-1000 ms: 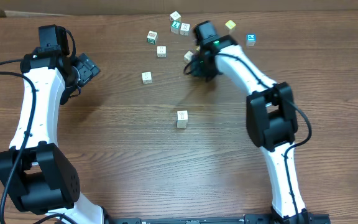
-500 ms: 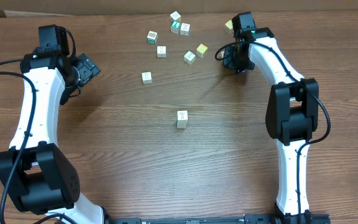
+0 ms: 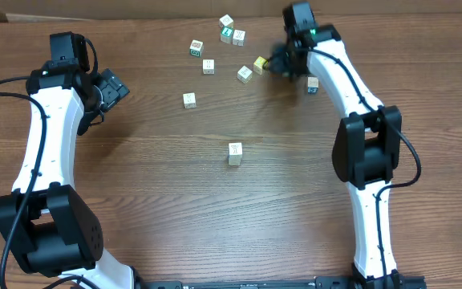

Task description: Form a tower

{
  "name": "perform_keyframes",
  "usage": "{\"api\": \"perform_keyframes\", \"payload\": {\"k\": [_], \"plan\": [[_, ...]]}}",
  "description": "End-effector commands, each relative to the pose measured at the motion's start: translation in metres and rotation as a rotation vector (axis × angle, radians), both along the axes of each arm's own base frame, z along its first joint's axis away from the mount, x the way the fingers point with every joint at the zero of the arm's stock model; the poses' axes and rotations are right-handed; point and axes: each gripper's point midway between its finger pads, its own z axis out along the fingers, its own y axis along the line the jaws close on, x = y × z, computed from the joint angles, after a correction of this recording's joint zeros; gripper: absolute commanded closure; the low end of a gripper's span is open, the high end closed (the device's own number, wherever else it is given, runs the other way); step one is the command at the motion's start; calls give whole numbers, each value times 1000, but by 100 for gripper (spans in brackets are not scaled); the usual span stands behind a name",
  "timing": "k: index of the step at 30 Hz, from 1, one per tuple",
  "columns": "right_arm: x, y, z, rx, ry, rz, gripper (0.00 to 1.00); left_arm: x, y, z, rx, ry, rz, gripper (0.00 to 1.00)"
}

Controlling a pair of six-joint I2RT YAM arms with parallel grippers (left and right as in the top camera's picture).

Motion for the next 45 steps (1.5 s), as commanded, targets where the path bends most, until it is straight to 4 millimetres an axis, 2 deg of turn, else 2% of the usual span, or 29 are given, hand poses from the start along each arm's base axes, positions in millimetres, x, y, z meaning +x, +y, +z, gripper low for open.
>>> {"api": "perform_keyframes", "payload": {"k": [1,4,8,11,15,18,23,28,34,38,45], "plan": [[19,30,65,31,-182,57,29,5,0,4,2,-15,-4,0],[27,46,78,53,-248,75,26,5,0,4,2,-15,-4,0],[32,57,69,61,-266,89,24,5,0,4,2,-15,-4,1],[31,64,53,58,-251,99,23,5,0,4,2,-15,-4,1],[29,74,17,45,-203,116,23,5,0,4,2,-15,-4,0],[28,75,-13,31,-158,118,23,5,0,4,2,-15,-4,1],[23,73,-45,12,-100,120,22,5,0,4,2,-15,-4,0],[20,73,-49,7,-84,119,22,5,0,4,2,-15,-3,0],[10,59,-59,-14,-19,106,23,5,0,4,2,-15,-4,0],[10,52,-60,-18,-9,96,23,5,0,4,2,-15,-4,1],[-3,42,-66,-54,58,81,37,5,0,4,2,-15,-4,1]]}}
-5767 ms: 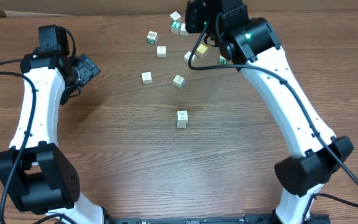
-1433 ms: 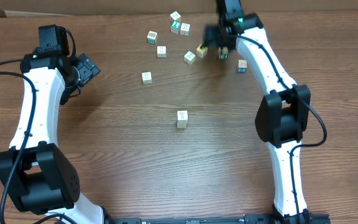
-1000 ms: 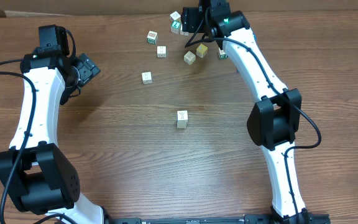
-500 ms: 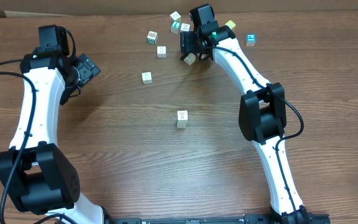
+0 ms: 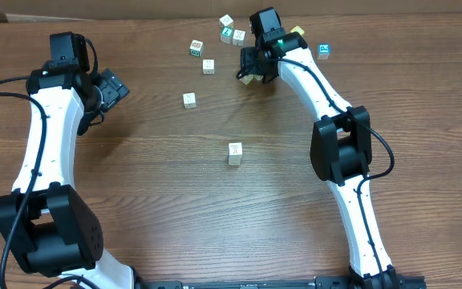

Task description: Form a tower

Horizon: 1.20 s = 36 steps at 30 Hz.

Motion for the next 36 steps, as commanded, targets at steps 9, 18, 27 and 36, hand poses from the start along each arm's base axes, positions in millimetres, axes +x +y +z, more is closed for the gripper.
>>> {"api": "perform_keyframes", "payload": {"k": [9,18,27,36], "plan": [[-25,-26,2,-106,99,-36,46,5,0,4,2,-15,-3,0],[-56,-31,5,-87,225,-104,20,5,0,4,2,-15,-3,1],[-75,-28,1,-55,314,-115,36,5,0,4,2,-15,-4,1],[-68,-28,26,-73,246,-39,36,5,0,4,2,-15,-4,0]]}}
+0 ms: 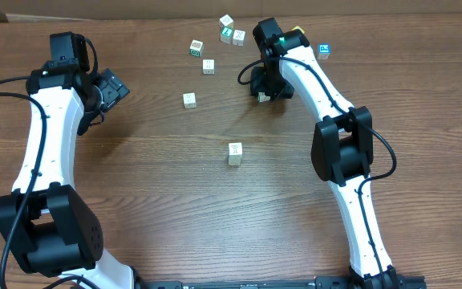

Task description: Form a tower

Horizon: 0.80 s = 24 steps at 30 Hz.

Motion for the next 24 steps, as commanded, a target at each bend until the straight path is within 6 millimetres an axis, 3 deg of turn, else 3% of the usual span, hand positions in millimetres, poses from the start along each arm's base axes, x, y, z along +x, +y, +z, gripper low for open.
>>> {"api": "perform_keyframes", "payload": {"k": [1,2,4,7,9,13,14,20,24], "plan": [[8,0,45,11,-92,63,35,5,0,4,2,-15,-4,0],[9,1,48,7,-101,81,30,5,0,4,2,-15,-4,0],[10,1,50,8,-108,89,0,5,0,4,2,-15,-4,0],[9,-3,49,6,-100,82,0,5,0,4,2,-15,-4,0],[8,-4,49,3,-92,80,11,5,0,4,2,-15,-4,0],[5,-1,49,1,-89,92,46,5,0,4,2,-15,-4,0],[4,2,49,-3,-89,117,50,5,0,4,2,-15,-4,0],[4,-4,49,-138,-120,149,48,5,0,4,2,-15,-4,1],[2,2,47,-124,-117,160,47,5,0,4,2,-15,-4,0]]}}
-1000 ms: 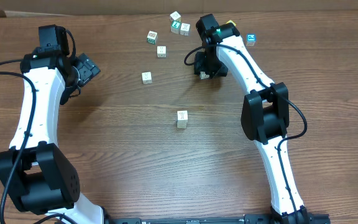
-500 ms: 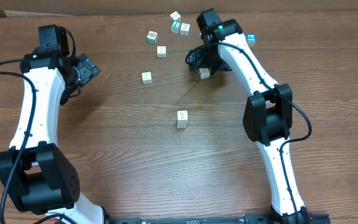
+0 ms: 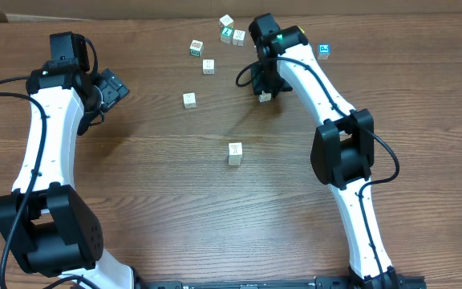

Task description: Form a tower

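Note:
A pale wooden cube stack (image 3: 234,153) stands alone at mid-table; I cannot tell its height from above. My right gripper (image 3: 264,93) hangs above the table behind and to the right of the stack. It is shut on a small pale cube (image 3: 265,98) that shows at its tip. My left gripper (image 3: 115,87) rests far off at the left with nothing near it; its jaws are not readable from above. Loose cubes lie behind: one (image 3: 188,99) left of the right gripper, another (image 3: 208,66) farther back.
More lettered cubes are scattered along the back: a green-marked one (image 3: 196,48), a cluster of three (image 3: 229,32), a blue-marked cube (image 3: 323,50) and a yellowish one (image 3: 297,32) beside the right arm. The right forearm (image 3: 319,88) spans the back right.
The right gripper, still shut on the pale cube, has shifted very slightly; the wrist sits a little farther back and left. The left arm and the stack are unchanged.
First the right gripper was low among the cubes at the back right. Then it was down at a pale cube a little farther left. After that it held that cube nearer the middle, where it still hangs. The left arm stayed put throughout.

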{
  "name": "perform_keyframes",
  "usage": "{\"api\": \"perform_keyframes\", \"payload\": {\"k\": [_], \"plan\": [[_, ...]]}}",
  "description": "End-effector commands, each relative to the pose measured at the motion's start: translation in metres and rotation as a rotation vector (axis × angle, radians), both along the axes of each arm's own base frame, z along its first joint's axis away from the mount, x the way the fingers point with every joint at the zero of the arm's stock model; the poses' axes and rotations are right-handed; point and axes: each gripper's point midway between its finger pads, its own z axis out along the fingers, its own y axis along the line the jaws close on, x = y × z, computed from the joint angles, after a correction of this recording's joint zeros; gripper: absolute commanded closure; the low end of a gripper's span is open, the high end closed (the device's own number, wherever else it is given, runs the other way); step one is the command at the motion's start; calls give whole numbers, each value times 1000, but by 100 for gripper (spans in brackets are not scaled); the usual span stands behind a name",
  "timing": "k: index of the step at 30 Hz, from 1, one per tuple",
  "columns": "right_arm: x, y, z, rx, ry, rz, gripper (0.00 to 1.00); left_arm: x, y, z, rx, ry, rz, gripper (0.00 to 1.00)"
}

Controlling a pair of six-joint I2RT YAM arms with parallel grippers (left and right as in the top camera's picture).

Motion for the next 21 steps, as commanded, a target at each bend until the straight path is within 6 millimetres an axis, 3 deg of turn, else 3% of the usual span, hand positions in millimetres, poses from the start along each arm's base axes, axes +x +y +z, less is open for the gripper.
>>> {"api": "perform_keyframes", "payload": {"k": [1,9,14,21], "plan": [[1,4,22,-1,-44,23,47,5,0,4,2,-15,-4,0],[0,10,18,25,-34,31,48,5,0,4,2,-15,-4,0],[1,10,18,21,-35,53,55,5,0,4,2,-15,-4,0],[-11,10,16,31,15,57,57,5,0,4,2,-15,-4,0]]}}
